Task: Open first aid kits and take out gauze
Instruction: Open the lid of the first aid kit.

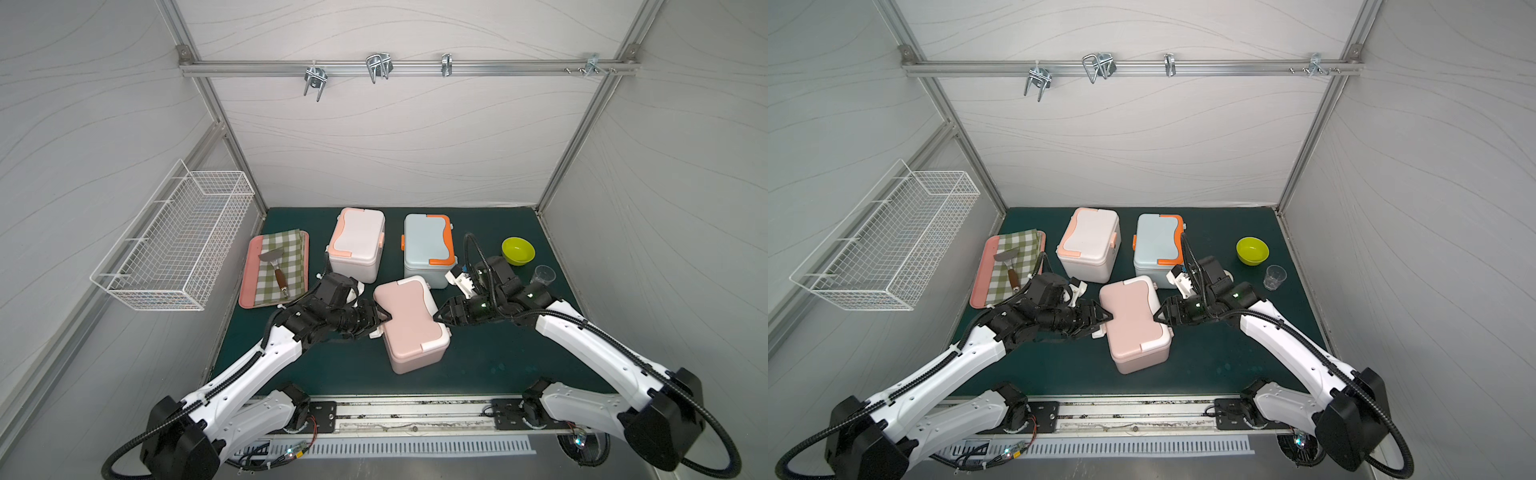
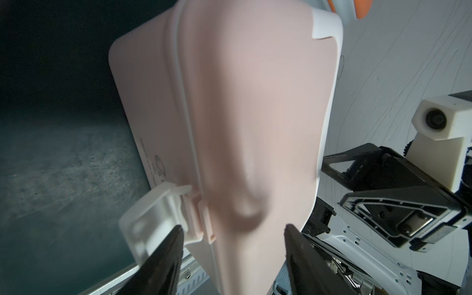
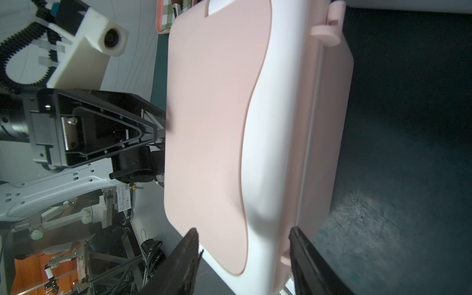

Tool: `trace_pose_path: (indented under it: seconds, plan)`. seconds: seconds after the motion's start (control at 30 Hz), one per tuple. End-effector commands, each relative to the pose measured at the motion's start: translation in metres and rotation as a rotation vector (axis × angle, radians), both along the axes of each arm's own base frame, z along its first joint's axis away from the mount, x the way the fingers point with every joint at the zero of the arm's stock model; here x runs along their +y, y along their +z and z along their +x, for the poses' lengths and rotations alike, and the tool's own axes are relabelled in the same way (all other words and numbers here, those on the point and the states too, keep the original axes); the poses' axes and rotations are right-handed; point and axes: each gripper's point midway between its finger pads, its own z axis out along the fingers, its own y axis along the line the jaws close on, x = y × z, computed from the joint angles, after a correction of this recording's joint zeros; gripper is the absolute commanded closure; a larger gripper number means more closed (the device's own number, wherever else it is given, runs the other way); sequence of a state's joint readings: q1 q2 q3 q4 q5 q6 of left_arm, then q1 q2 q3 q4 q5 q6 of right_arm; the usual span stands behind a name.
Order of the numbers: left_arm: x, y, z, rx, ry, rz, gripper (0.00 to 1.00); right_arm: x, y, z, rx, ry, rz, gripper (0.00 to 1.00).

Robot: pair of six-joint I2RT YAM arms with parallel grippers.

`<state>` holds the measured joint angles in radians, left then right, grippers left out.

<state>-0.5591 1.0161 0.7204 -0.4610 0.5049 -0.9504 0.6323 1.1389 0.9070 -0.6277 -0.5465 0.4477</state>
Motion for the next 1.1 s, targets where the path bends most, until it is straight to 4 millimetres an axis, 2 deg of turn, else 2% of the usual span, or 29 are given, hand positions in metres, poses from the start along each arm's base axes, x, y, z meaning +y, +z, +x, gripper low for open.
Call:
trace_pose_path:
  seconds: [0.0, 0.37, 0.63, 0.87, 1.07]
  plan:
    - [-0.015, 0.021, 0.013, -0.063, -0.016, -0.086, 0.36, 0.006, 0.000, -0.005, 0.026, 0.043, 0.041, 0.43]
    - [-0.014, 0.025, 0.013, -0.068, -0.020, -0.084, 0.37, 0.014, -0.005, -0.011, 0.037, 0.084, 0.027, 0.42]
    - [-0.005, 0.027, 0.009, -0.078, -0.012, -0.038, 0.38, 0.014, -0.007, -0.011, 0.038, 0.078, 0.018, 0.41]
    - [-0.005, 0.026, 0.010, -0.082, -0.008, -0.032, 0.41, 0.013, -0.009, -0.011, 0.037, 0.075, 0.013, 0.40]
    - [-0.006, 0.029, 0.010, -0.086, -0.012, -0.039, 0.47, 0.012, -0.011, -0.012, 0.041, 0.072, 0.008, 0.40]
